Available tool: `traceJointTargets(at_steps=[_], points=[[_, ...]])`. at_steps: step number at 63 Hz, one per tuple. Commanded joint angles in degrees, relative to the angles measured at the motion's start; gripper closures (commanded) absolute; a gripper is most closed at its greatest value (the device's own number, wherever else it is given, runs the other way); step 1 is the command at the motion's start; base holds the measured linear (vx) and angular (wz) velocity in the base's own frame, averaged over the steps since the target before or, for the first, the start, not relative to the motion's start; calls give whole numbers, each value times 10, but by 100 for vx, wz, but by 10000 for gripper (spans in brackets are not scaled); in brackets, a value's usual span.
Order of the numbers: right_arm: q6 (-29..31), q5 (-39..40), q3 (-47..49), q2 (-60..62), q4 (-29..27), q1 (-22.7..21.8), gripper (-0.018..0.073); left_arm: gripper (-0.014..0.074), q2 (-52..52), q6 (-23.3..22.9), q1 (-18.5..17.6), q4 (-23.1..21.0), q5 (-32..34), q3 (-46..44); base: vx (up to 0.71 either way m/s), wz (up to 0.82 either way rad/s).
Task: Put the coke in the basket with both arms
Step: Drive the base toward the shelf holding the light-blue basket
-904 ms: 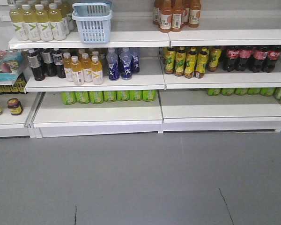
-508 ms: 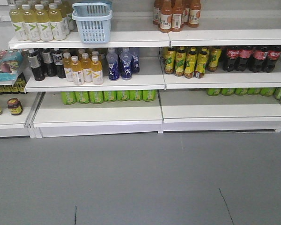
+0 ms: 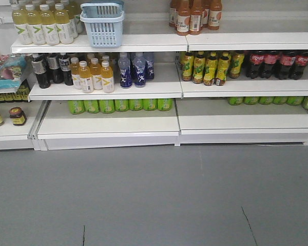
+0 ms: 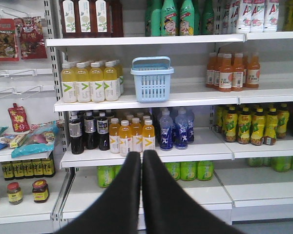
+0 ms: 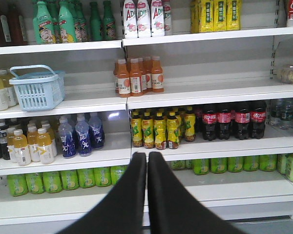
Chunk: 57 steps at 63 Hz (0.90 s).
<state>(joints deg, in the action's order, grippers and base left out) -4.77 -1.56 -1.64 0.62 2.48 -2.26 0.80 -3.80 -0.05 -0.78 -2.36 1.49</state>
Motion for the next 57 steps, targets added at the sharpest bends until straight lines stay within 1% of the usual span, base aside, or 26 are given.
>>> traceJointTargets(at_steps=[1,22,36,57], points=[[4,44,-4,7,3,-5,564,603,7,-4,-4,-6,44,-10,3,4],[4,44,-4,7,3,-5,564,603,7,-4,-4,-6,44,-10,9,4],[4,44,-4,7,3,-5,564,603,7,-4,-4,-6,44,-10,16,-1],[4,44,-4,7,3,-5,564,603,7,-4,-4,-6,44,-10,19,10]])
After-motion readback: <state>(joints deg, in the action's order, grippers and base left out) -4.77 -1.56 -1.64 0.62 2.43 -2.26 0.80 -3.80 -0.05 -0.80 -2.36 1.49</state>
